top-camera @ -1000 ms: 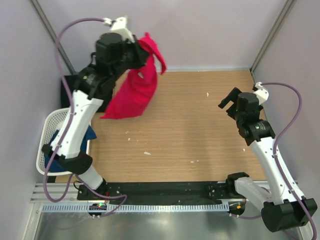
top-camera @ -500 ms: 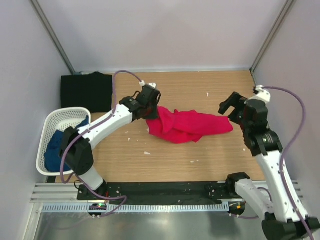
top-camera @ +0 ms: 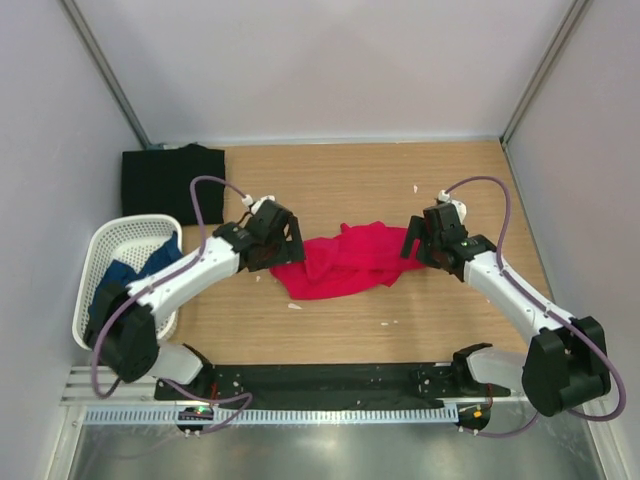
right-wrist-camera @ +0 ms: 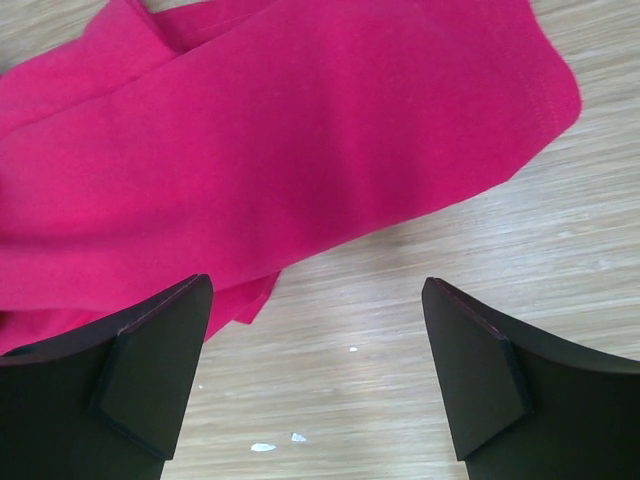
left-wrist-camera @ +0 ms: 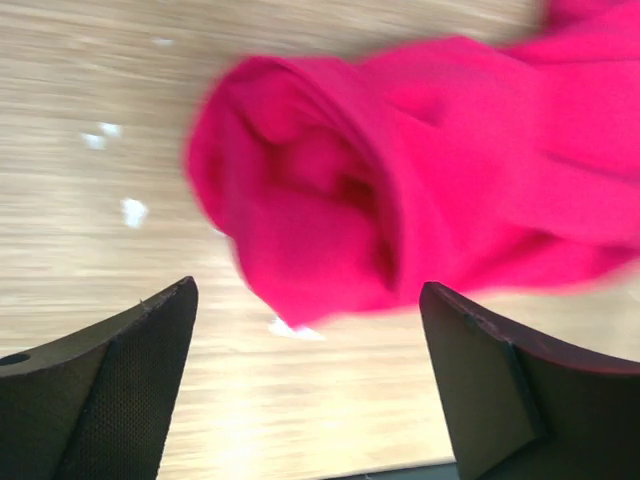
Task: Fold and stack the t-shirts
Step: Move the tshirt to the center of the board, then flatten the tshirt out
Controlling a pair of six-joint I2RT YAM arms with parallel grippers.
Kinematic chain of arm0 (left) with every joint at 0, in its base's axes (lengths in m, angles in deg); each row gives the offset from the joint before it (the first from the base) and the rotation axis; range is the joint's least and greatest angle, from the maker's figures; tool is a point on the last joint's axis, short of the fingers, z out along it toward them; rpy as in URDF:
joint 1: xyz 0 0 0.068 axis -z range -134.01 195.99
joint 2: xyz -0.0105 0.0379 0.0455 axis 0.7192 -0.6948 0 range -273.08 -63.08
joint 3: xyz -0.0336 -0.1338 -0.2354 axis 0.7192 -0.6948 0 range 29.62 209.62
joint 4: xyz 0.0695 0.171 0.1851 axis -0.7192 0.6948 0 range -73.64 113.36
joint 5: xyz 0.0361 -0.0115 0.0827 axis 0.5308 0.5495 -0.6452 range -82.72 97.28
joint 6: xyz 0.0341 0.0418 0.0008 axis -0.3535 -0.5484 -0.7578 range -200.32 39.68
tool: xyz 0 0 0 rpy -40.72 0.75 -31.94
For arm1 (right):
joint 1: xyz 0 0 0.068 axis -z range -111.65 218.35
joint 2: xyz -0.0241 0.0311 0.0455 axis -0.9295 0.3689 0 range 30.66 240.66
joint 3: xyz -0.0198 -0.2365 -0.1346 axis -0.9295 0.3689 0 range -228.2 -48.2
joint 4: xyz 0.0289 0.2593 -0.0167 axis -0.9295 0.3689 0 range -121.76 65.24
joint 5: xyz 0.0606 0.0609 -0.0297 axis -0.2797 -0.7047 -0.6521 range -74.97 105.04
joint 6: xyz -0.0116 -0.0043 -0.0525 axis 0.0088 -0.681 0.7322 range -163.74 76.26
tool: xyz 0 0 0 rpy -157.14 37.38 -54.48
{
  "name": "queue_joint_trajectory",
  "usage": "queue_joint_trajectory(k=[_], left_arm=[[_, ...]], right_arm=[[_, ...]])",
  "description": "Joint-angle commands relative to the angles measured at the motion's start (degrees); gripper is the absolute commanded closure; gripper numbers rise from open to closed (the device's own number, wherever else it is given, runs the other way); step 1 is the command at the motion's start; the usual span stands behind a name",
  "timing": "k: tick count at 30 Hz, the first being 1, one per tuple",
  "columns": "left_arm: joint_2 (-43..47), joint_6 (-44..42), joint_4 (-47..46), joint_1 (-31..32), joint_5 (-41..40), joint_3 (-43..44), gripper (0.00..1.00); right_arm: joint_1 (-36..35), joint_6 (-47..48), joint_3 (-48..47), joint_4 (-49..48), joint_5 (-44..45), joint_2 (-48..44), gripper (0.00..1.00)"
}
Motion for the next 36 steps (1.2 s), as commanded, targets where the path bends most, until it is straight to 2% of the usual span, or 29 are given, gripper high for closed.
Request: queue_joint_trajectory(k=[1, 3, 5, 8, 11, 14, 22, 24, 26, 28, 29, 30, 32, 34, 36], left_arm=[[9.8, 7.5, -7.5, 5.1, 2.2, -6.1, 0.09], [12.1, 11.6, -12.7, 8.0, 2.6, -8.6, 0.11], [9.8, 13.3, -16.2, 10.3, 1.6, -9.5, 0.17], [6.2, 14.4, -17.8, 10.6, 2.1, -9.0, 0.21], [1.8, 14.2, -23.0, 10.6, 5.1, -10.3, 0.32], [-2.0, 15.5, -24.5, 10.6, 5.9, -10.2, 0.42], [-4.7, 15.4, -26.7, 10.6, 3.0, -11.6, 0.47], [-4.9, 14.9, -27.8, 10.6, 2.6, -11.8, 0.57], [-5.7, 14.5, -29.4, 10.6, 2.9, -11.5, 0.6], [-6.5, 14.5, -30.5, 10.6, 1.8, -11.2, 0.72], [-7.0, 14.5, -31.0, 10.6, 1.4, -11.2, 0.79], [-7.2, 14.4, -31.1, 10.3, 1.3, -10.8, 0.96], [-7.2, 13.4, -30.3, 9.4, 2.0, -8.5, 1.0], [-5.1, 11.3, -26.4, 8.8, 2.1, -6.4, 1.0], [-0.9, 9.6, -23.5, 7.5, 1.5, -4.3, 1.0]], right_arm=[[1.0, -2.0, -5.1, -2.4, 5.1, 2.6, 0.09], [2.0, -1.6, -6.3, -2.9, 4.5, 3.9, 0.1], [2.7, -1.5, -7.3, -3.0, 4.1, 4.4, 0.11], [4.2, -1.4, -7.2, -3.8, 2.8, 3.9, 0.12], [4.9, -0.6, -5.5, -4.5, 2.8, 2.8, 0.14], [5.6, -0.8, -3.5, -4.3, 2.9, 1.3, 0.18], [6.5, -0.8, -1.1, -4.3, 2.7, -1.5, 0.21], [6.7, -0.8, -1.3, -4.2, 2.9, -1.2, 0.21], [7.0, -0.9, -1.4, -3.9, 3.9, -0.6, 0.21], [7.7, -1.7, -1.1, -4.1, 7.9, 0.7, 0.22], [8.3, -2.2, -0.6, -5.5, 9.8, 1.2, 0.22], [9.3, -2.6, -0.2, -6.4, 11.4, 1.8, 0.22], [13.7, -4.0, 0.2, -8.9, 7.7, 3.9, 0.25], [15.1, -4.7, 1.2, -11.9, 2.6, 4.8, 0.34], [15.1, -5.2, 1.8, -12.9, 1.1, 4.8, 0.36]])
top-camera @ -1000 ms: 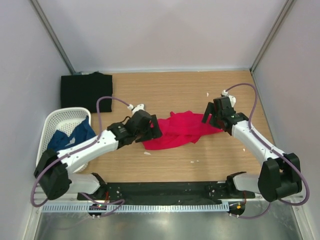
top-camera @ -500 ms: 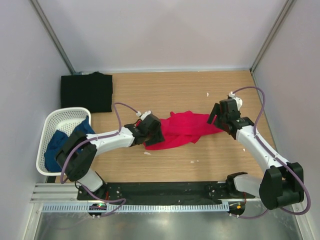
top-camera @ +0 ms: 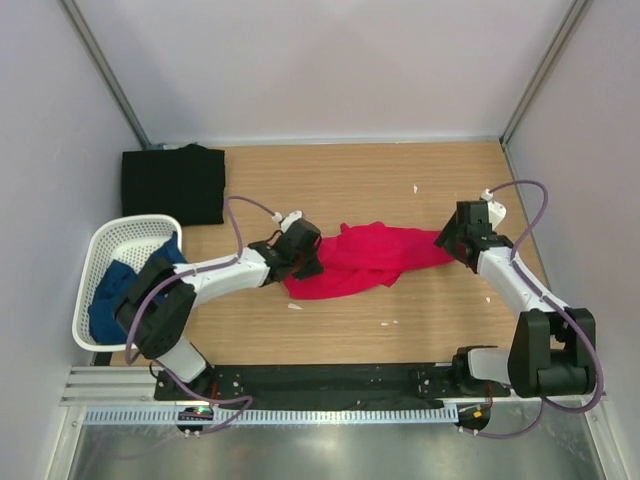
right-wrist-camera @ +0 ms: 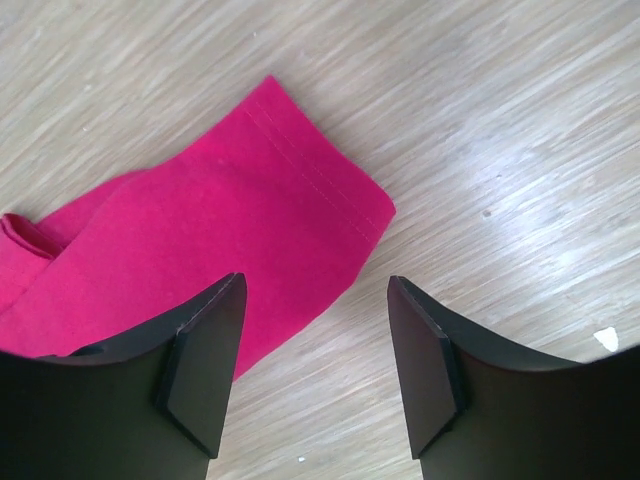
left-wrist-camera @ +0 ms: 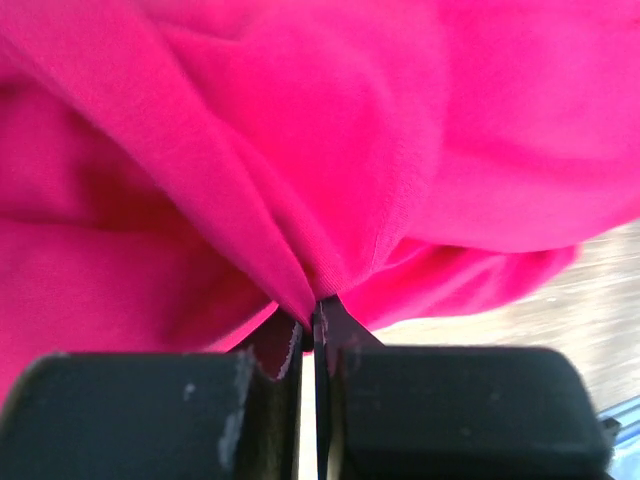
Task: Fold and stack the t-shirts
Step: Flatten the tshirt out
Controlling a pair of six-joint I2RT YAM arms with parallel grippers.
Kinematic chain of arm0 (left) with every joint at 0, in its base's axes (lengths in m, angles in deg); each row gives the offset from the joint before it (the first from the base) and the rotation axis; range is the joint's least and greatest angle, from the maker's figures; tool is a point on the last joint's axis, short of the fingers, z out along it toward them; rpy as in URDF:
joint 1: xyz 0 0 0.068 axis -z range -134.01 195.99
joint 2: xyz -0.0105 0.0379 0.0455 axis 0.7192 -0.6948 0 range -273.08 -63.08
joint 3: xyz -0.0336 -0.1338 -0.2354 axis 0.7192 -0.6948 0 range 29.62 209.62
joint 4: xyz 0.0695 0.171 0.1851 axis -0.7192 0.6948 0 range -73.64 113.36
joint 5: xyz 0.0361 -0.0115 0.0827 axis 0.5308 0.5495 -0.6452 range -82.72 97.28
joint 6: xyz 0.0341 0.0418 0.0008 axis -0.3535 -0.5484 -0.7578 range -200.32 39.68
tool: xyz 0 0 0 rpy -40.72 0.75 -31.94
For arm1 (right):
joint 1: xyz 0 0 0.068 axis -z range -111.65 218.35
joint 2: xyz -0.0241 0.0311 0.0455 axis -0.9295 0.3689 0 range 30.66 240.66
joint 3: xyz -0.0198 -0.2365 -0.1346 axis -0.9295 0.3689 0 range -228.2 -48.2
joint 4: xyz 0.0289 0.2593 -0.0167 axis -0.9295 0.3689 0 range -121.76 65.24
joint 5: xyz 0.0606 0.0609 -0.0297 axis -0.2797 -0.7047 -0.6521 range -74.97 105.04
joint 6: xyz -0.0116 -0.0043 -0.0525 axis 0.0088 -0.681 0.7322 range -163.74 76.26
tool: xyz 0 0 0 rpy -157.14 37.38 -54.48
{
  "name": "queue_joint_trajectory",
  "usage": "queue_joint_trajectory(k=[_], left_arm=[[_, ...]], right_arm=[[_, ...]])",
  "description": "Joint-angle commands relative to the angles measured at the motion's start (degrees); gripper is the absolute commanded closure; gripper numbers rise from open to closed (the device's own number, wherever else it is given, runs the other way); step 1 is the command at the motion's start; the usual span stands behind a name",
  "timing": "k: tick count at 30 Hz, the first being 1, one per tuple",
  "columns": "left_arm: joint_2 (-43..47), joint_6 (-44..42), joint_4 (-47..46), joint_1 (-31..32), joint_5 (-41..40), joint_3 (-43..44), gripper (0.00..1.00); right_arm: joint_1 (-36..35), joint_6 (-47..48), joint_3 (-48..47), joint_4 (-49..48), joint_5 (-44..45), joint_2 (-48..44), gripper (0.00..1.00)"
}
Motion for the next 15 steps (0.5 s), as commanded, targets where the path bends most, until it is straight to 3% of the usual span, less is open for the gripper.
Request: queue_joint_trajectory(k=[1, 9, 15], left_arm=[[7.8, -4.4, 4.8, -2.4, -2.7, 5.6, 1.0], [22.8, -8.1, 12.9, -12.3, -2.3, 5.1, 0.99], [26.1, -4.2, 14.5, -15.6, -5.1, 0.7, 1.0]], right_arm=[[0.5, -2.4, 1.4, -5.2, -3.4, 0.1, 0.36], [0.5, -0.9, 1.6, -7.3, -0.8, 5.2, 0.35], [0.5, 2.5, -8.3, -8.2, 2.7, 13.4, 0.34]])
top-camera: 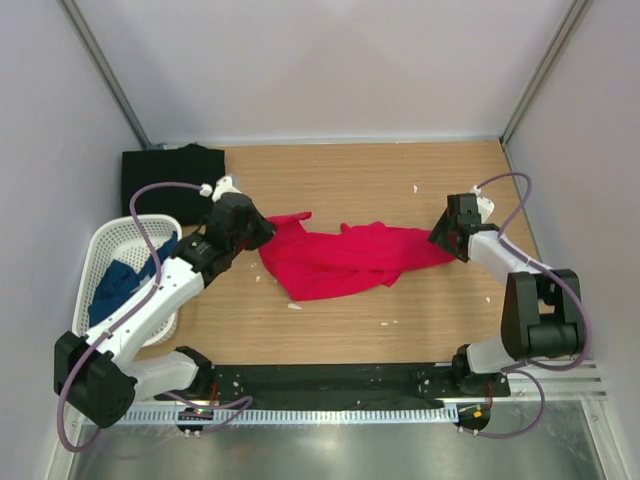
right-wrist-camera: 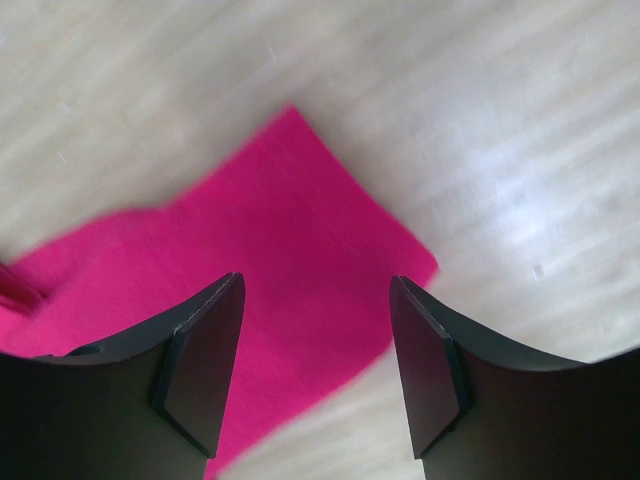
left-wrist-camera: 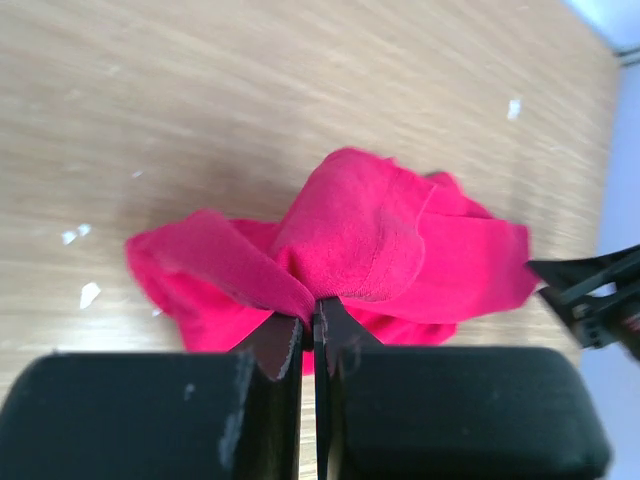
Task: Fold and stack the t-shirts
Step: Flatten the tshirt out
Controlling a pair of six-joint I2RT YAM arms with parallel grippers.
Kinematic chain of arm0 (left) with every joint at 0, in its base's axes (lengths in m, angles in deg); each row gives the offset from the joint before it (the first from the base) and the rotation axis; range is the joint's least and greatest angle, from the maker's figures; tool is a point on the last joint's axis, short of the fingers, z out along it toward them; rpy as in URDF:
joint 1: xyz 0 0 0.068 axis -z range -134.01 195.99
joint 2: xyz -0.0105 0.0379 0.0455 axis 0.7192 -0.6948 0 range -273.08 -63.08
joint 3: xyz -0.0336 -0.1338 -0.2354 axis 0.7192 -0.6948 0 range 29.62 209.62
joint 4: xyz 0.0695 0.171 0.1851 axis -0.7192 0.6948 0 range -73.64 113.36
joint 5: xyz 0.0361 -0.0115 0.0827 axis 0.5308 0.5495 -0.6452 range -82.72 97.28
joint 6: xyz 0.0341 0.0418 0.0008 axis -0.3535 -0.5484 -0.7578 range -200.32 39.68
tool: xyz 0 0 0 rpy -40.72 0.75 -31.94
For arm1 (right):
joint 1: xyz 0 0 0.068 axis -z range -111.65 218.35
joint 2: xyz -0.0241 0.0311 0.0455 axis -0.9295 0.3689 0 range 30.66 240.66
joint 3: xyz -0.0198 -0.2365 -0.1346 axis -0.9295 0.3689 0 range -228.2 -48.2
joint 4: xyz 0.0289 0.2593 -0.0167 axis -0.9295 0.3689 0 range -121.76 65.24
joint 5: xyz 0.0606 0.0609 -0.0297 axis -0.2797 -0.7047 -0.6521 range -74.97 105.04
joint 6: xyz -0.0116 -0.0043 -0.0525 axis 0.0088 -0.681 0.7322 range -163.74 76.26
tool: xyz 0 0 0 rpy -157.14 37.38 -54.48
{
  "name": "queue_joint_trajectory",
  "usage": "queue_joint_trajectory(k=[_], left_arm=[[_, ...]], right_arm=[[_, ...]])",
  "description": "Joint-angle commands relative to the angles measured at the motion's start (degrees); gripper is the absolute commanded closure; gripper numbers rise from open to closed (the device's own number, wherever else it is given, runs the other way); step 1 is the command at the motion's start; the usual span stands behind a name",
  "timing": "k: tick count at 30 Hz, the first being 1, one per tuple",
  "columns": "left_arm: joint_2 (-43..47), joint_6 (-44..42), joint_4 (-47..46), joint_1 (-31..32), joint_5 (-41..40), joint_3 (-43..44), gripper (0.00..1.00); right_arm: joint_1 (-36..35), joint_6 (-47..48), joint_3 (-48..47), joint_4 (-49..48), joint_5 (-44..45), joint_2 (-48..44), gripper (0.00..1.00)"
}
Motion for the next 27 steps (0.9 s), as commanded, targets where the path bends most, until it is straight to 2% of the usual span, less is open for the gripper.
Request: queue_joint_trajectory(k=[1, 6, 14, 19, 20, 22, 23, 24, 25, 27], left_arm=[[0.3, 2.3, 3.2, -1.9, -1.9, -3.3, 1.0], [2.0, 4.2, 4.9, -4.6, -1.0, -5.3, 1.0], [3.8, 2.3, 7.6, -7.7, -2.3, -4.9, 1.0], [4.4, 1.7, 7.6, -8.5, -1.6, -5.8, 1.0], [4.6, 1.5, 7.6, -8.5, -1.6, -5.8, 1.0], [4.7, 0.9, 7.9, -8.9, -1.6, -5.5, 1.0], [4.8, 0.1, 8.0, -9.2, -1.7, -5.2, 1.0], [4.8, -0.5, 8.7, -9.4, -1.7, -4.4, 1.0], [4.6, -1.2, 9.1, -10.3, -1.7, -3.6, 1.0], [4.2, -3.8, 10.3, -11.4, -1.6, 0.1, 1.0]], right_arm=[[0.0, 3.2, -8.2, -4.3, 4.1, 4.6, 0.35], [-0.1, 5.5, -14.3, -4.7, 2.5, 11.1, 0.35], [0.0, 6.2, -15.7, -3.5, 6.0, 17.1, 0.35], [-0.1, 5.7, -16.2, -3.2, 7.5, 20.6, 0.39], [-0.1, 5.6, -16.1, -3.4, 7.4, 21.0, 0.42], [-0.1, 5.4, -15.7, -4.1, 7.7, 21.5, 0.54], [0.0, 5.4, -15.7, -4.2, 8.6, 21.5, 0.64], [-0.1, 5.5, -16.0, -3.7, 9.0, 21.4, 0.88], [0.0, 5.5, -16.5, -3.1, 9.8, 21.0, 0.98], [-0.1, 6.4, -18.3, -1.9, 10.6, 19.4, 0.99]])
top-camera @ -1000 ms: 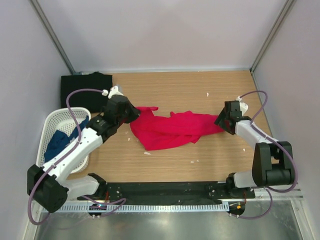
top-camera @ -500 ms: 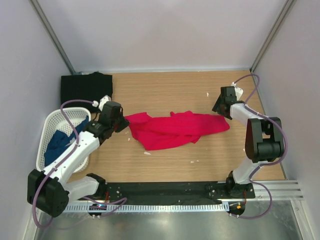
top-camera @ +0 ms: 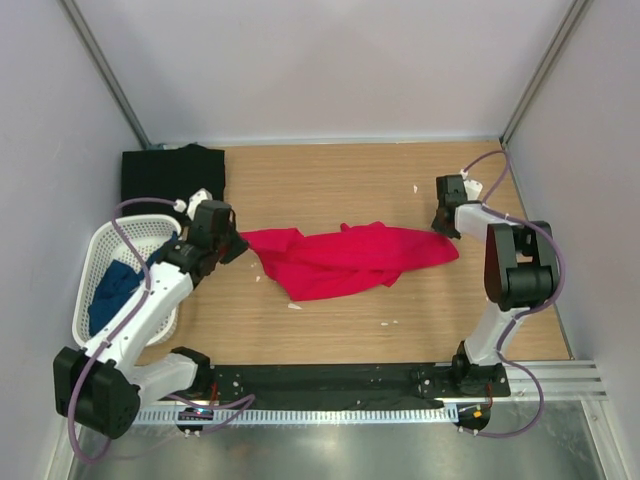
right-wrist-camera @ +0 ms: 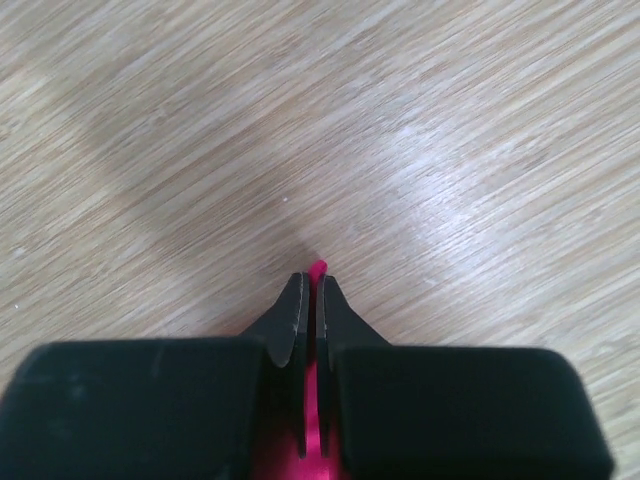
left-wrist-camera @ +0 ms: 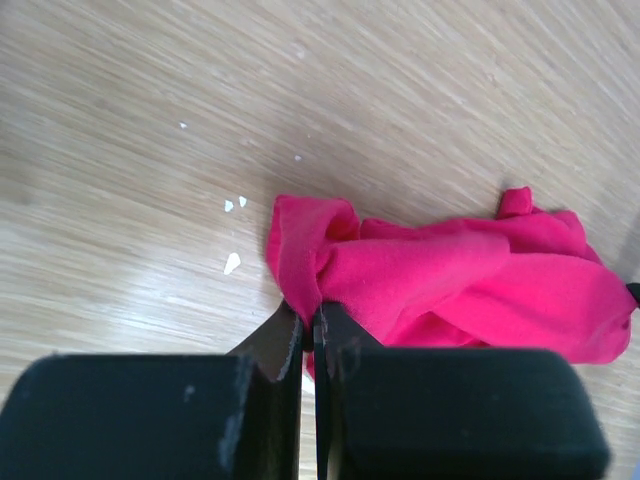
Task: Fold and stack the t-shirts
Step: Flatten the tshirt out
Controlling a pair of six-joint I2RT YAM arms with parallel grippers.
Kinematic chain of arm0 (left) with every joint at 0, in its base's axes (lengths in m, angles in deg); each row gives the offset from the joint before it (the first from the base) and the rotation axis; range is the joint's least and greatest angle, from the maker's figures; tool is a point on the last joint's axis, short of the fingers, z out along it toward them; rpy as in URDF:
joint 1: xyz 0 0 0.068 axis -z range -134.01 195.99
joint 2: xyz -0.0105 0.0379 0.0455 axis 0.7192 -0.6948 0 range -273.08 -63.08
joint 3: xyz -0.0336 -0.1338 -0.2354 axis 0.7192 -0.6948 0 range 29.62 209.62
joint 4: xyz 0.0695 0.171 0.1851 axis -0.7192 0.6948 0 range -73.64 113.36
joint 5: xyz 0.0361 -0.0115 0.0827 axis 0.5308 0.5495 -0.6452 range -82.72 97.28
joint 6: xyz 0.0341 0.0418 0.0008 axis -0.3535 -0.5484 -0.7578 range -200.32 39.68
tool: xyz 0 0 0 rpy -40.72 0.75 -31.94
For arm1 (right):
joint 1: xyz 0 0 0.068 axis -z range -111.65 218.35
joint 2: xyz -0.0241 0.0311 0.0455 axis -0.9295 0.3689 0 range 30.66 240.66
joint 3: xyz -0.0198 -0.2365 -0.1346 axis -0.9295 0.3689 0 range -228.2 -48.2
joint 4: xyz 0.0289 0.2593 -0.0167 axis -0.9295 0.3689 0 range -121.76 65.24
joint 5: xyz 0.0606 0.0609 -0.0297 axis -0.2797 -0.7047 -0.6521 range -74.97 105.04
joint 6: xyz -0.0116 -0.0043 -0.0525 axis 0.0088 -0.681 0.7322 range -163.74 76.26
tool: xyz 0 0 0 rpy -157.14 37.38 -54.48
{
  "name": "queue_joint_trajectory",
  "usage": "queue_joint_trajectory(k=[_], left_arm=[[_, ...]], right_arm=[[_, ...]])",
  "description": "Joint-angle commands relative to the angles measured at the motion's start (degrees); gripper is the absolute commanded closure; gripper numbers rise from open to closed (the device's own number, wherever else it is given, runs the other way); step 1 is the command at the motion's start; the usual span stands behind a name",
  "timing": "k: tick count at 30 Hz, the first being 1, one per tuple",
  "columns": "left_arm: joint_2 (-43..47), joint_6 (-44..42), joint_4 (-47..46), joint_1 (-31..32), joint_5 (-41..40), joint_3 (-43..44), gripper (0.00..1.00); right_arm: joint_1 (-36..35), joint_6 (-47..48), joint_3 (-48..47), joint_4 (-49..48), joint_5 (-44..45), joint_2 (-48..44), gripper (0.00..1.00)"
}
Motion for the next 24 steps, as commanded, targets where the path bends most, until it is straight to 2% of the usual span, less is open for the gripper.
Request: queue_joint_trajectory(k=[1, 5, 11, 18, 21, 24], left_arm=[[1.1, -4.8, 0.8, -2.9, -0.8, 6.5, 1.0], [0.4, -10.0, -1.2, -4.5, -0.6, 15.6, 1.0], [-2.7, -20.8, 1.4, -4.8, 0.6, 36.7, 1.0], [-2.2, -29.5, 6.7, -4.8, 3.2, 54.9, 1.0], [-2.6, -31.5, 10.5, -4.8, 7.5, 63.3, 0.99], [-4.6, -34.1, 16.7, -4.8, 6.7, 72.3, 0.99]], right_arm=[[0.0, 1.5, -3.6, 1.7, 3.7, -4.1, 0.99], [0.0, 4.0, -8.4, 4.1, 1.6, -13.9, 0.99], [-0.7, 8.9, -18.4, 4.2, -6.1, -27.9, 0.99], [-0.7, 13.8, -33.3, 7.8, -10.9, -35.1, 0.99], [-0.8, 15.0, -39.1, 10.8, -12.6, -36.7, 0.99], [-0.7, 15.8, -43.2, 13.9, -11.7, -37.8, 0.99]])
